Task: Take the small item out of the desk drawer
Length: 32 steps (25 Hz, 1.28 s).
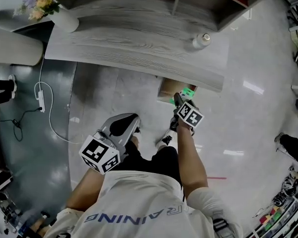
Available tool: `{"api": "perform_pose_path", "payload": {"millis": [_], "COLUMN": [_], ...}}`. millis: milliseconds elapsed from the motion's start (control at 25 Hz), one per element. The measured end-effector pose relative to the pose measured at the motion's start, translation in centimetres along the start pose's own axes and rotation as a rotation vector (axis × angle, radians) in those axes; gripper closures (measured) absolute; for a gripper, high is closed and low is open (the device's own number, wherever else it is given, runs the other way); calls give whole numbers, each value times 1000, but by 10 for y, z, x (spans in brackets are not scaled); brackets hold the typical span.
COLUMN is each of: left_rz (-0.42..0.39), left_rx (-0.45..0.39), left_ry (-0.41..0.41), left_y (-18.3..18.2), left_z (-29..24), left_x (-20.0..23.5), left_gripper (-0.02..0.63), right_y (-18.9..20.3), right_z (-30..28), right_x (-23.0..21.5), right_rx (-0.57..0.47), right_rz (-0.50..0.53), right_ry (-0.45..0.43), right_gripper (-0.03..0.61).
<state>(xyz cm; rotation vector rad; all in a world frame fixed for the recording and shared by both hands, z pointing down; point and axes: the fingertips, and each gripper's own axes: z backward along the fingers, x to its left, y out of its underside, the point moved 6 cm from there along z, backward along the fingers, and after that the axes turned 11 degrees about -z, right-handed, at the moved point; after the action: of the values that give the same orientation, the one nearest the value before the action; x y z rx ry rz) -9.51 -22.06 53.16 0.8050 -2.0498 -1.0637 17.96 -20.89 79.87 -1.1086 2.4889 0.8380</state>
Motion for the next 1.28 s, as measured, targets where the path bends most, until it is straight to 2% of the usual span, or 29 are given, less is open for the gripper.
{"api": "perform_pose_path", "payload": {"millis": [280, 520, 760, 1000, 1280], "left_rz": [-69, -127, -189, -234, -279], "left_rx": [-46, -107, -167, -263, -323], "left_ry": [22, 44, 80, 58, 35], "left_y": [-32, -60, -81, -102, -131], "left_z": [-6, -6, -4, 6, 17], "left_x": [-28, -54, -92, -109, -124], "left_gripper": [612, 612, 612, 612, 612], "right_y": [-19, -60, -98, -120, -139], "right_z": [77, 148, 220, 277, 348], "right_x": [15, 33, 51, 74, 102], "right_rx": [-54, -162, -277, -390, -468], "right_rz": [90, 145, 264, 352, 427], "right_ry": [-95, -201, -267, -345, -431], "right_gripper": [222, 222, 222, 222, 222]}}
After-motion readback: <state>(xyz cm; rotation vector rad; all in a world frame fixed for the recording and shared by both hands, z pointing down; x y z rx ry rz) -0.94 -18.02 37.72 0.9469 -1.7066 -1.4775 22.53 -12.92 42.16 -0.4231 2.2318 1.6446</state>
